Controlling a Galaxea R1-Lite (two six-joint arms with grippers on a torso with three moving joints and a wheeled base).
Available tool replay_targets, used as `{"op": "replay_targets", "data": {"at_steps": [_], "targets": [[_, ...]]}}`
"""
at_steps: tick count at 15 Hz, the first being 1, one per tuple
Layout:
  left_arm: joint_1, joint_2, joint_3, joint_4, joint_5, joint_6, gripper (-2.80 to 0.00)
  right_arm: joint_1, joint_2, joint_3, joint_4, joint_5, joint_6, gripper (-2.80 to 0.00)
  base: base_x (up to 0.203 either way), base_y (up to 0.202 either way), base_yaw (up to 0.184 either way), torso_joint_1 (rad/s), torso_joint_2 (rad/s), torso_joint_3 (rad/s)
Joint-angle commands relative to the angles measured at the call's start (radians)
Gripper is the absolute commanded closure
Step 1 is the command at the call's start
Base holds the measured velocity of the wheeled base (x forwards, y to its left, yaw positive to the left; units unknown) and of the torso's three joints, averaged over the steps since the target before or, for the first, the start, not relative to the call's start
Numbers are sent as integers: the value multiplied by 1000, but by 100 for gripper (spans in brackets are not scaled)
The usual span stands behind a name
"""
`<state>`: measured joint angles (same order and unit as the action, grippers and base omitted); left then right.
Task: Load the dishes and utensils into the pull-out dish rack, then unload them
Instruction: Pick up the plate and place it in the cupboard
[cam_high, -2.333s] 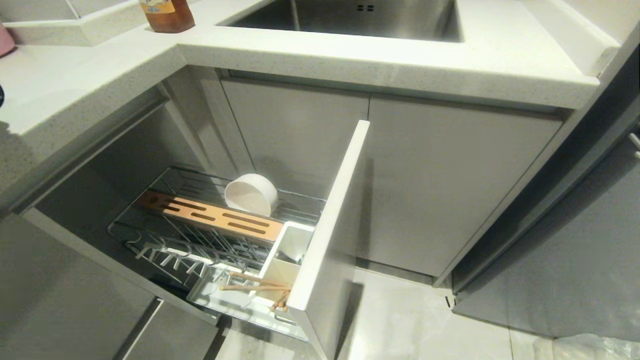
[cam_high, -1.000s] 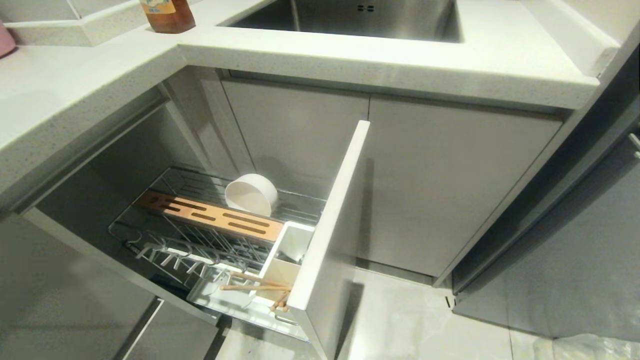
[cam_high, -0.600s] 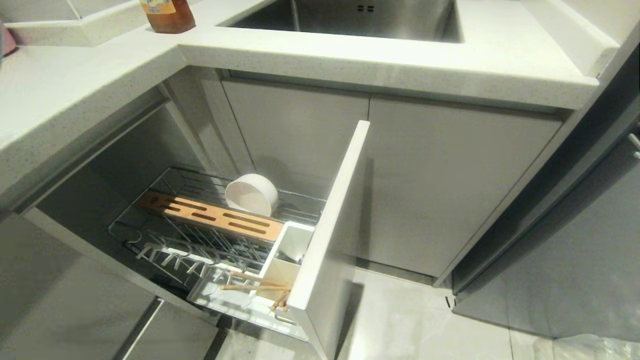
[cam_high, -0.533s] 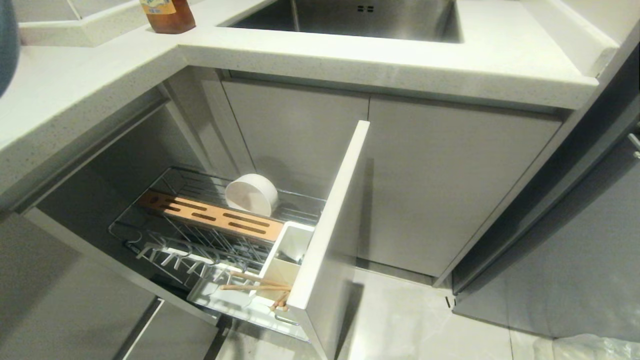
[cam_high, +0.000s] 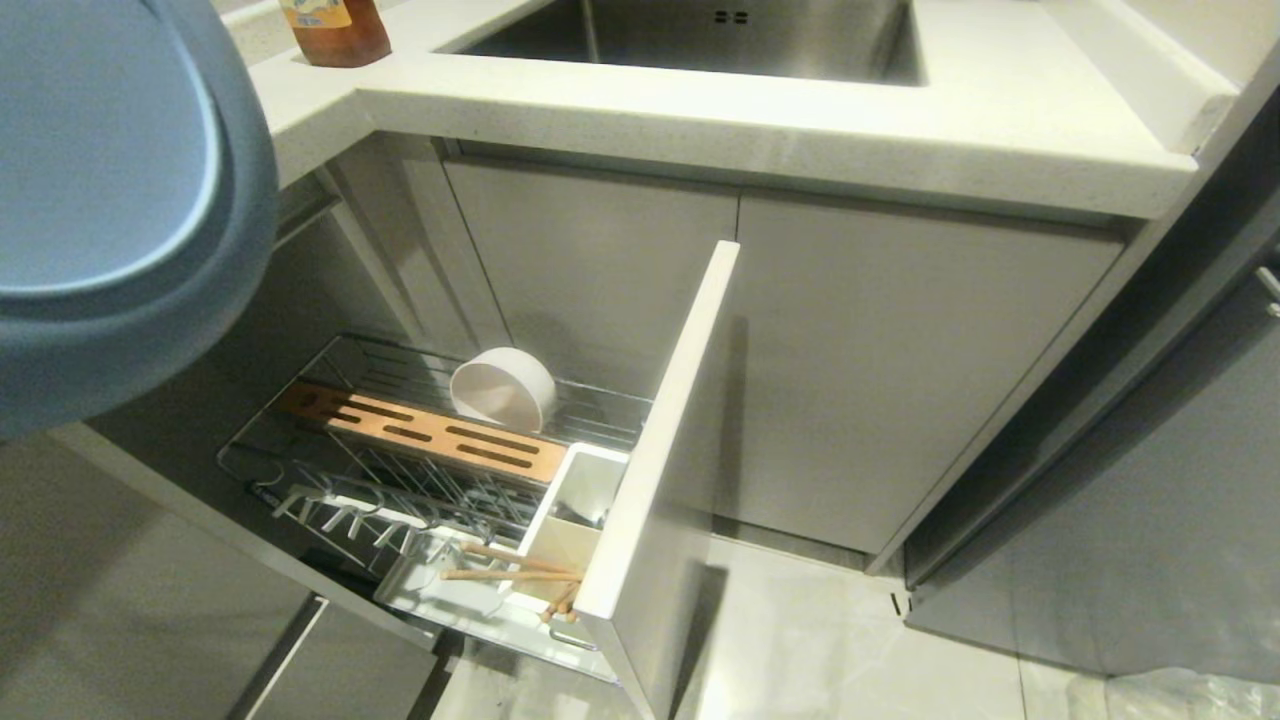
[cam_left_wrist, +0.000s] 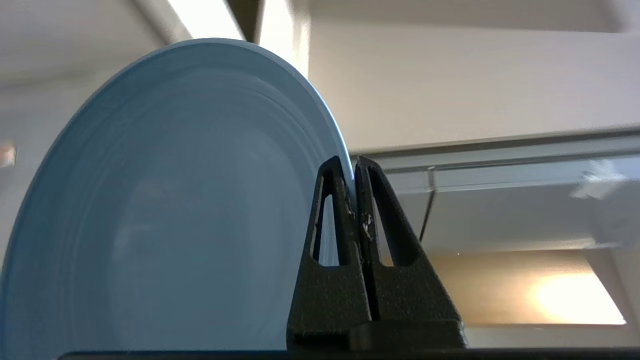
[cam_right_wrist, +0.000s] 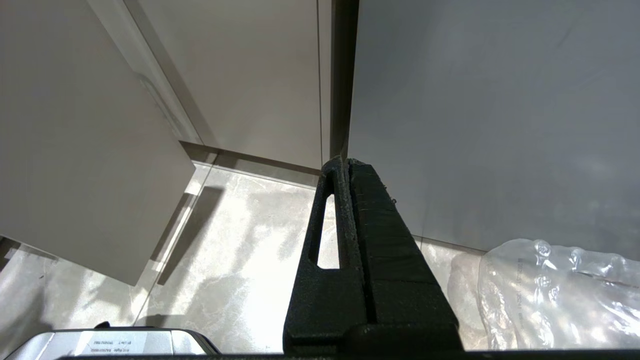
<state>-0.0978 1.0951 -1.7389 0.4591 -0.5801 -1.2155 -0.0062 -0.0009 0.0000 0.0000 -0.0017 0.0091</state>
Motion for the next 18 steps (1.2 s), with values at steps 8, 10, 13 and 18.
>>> {"op": "replay_targets", "data": {"at_steps": [8,10,13,18], "targets": [[-531,367,26,37,868,0,0,0,1,0,0,0,0,0,0,0,0,0,0,0],[-564,428,28,7,1079,-5,0,0,1,0,0,0,0,0,0,0,0,0,0,0],[-559,440,59,-5,1217,-92,0,0,1,0,0,0,0,0,0,0,0,0,0,0],[-489,436,209,-126,1303,-201,0,0,1,0,0,0,0,0,0,0,0,0,0,0]]}}
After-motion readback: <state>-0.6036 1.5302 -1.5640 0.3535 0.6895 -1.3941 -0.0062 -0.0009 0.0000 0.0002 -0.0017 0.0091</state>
